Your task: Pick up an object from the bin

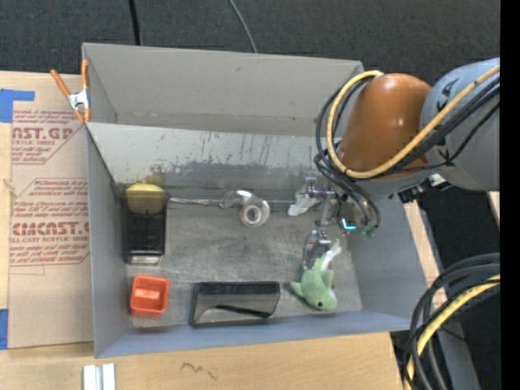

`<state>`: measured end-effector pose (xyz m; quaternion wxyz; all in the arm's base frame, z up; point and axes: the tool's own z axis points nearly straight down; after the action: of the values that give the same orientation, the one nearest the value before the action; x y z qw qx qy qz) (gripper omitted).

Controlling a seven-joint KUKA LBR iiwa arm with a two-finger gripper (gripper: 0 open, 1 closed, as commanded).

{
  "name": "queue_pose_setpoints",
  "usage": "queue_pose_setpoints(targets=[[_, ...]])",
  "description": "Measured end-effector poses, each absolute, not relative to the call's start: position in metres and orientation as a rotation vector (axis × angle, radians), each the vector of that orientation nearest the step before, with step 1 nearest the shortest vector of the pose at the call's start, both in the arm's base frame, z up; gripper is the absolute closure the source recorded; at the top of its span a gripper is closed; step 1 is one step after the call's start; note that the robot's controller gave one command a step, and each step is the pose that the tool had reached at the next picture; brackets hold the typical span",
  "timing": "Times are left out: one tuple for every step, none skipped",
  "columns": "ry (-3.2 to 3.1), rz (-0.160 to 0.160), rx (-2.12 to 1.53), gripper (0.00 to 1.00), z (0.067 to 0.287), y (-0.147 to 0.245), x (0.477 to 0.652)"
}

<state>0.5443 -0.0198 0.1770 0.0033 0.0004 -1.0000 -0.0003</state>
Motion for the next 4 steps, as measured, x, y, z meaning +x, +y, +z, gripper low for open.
queue_pose_setpoints(targets=[[-3.143, 0.000, 0.002, 0.00, 0.181, -0.020, 0.546], [-3.137, 0.004, 0.285, 0.00, 0.157, 0.004, 0.535], [-3.036, -0.007, 0.814, 0.00, 0.122, 0.016, 0.529], [-3.020, 0.001, 0.865, 0.00, 0.114, 0.053, 0.492]])
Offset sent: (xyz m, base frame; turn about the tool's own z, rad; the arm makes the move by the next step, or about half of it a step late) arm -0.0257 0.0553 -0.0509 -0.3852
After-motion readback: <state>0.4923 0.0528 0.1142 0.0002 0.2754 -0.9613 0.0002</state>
